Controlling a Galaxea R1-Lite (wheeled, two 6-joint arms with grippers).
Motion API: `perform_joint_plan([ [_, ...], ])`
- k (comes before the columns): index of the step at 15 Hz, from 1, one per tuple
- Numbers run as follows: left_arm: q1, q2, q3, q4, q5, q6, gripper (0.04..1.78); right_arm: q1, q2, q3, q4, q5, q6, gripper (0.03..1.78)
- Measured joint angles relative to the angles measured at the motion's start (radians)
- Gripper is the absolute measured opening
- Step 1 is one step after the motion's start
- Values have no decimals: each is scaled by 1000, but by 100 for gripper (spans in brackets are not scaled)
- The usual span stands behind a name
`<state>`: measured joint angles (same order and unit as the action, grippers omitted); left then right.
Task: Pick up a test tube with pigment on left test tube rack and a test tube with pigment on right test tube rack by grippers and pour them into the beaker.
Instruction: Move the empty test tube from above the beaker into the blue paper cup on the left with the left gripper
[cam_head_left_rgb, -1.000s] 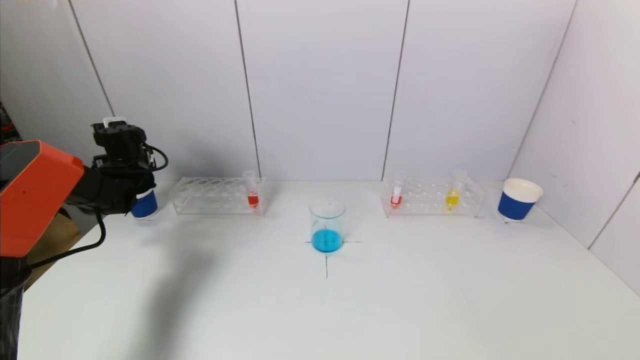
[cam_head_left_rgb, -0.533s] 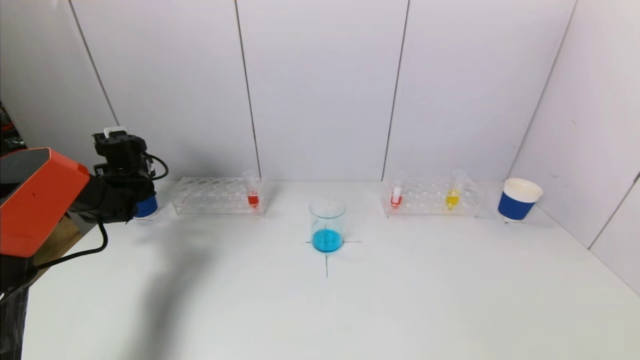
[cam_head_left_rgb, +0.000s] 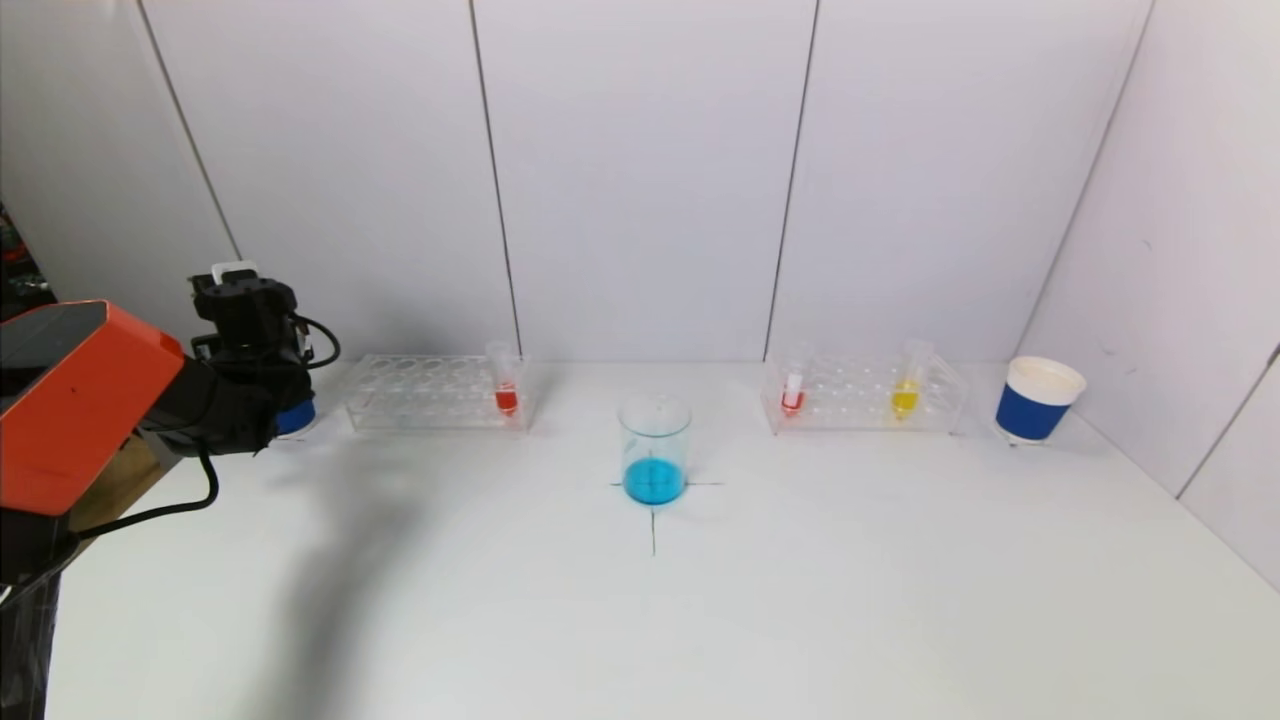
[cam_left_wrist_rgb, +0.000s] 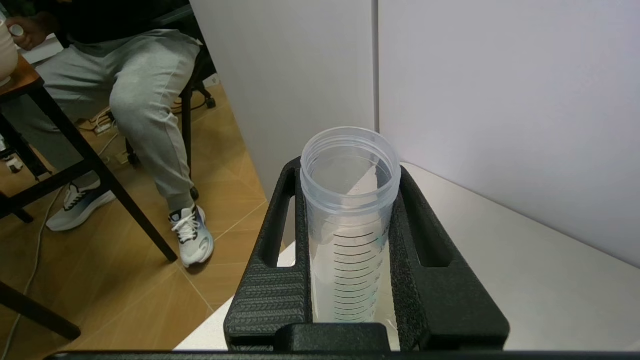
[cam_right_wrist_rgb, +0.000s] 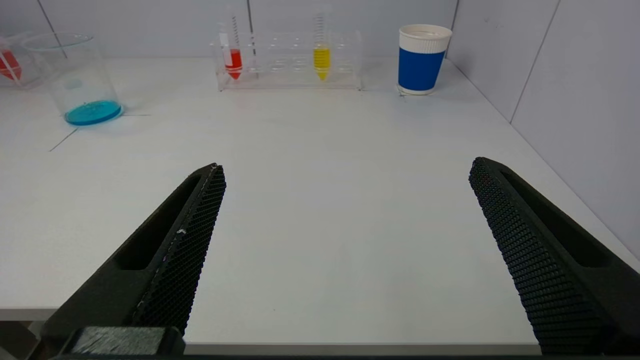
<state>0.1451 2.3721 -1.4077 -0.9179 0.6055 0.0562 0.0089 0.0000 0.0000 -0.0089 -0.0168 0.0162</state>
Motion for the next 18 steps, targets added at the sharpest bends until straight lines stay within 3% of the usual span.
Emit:
perform_joint_plan([
  [14,-1,-4,18,-20,0,0,47,0,0,0,0,0,0,177],
  [16,-1,-5,20,-24,0,1,55,0,0,0,0,0,-1,177],
  [18,-1,-5,22,-26,0,1,74,0,0,0,0,0,0,177],
])
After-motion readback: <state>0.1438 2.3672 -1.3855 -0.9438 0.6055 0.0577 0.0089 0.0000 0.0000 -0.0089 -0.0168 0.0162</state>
